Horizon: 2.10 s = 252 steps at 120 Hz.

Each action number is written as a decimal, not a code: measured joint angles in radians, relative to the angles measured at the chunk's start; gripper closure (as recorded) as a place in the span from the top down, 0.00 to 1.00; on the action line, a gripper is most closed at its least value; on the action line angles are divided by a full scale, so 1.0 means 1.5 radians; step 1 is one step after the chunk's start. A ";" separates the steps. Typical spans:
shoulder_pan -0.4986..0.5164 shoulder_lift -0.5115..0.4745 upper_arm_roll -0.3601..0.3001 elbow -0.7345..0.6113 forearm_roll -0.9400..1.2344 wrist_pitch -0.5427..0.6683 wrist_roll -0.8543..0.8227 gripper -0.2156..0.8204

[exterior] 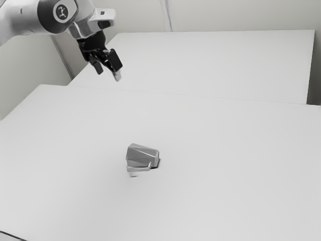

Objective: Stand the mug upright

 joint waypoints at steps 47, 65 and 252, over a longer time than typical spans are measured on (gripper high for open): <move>-0.008 -0.070 0.003 -0.096 0.010 -0.009 -0.083 0.79; -0.004 -0.075 0.016 -0.157 -0.024 0.021 -0.103 0.79; 0.057 0.152 0.140 -0.421 -0.688 0.167 0.444 0.79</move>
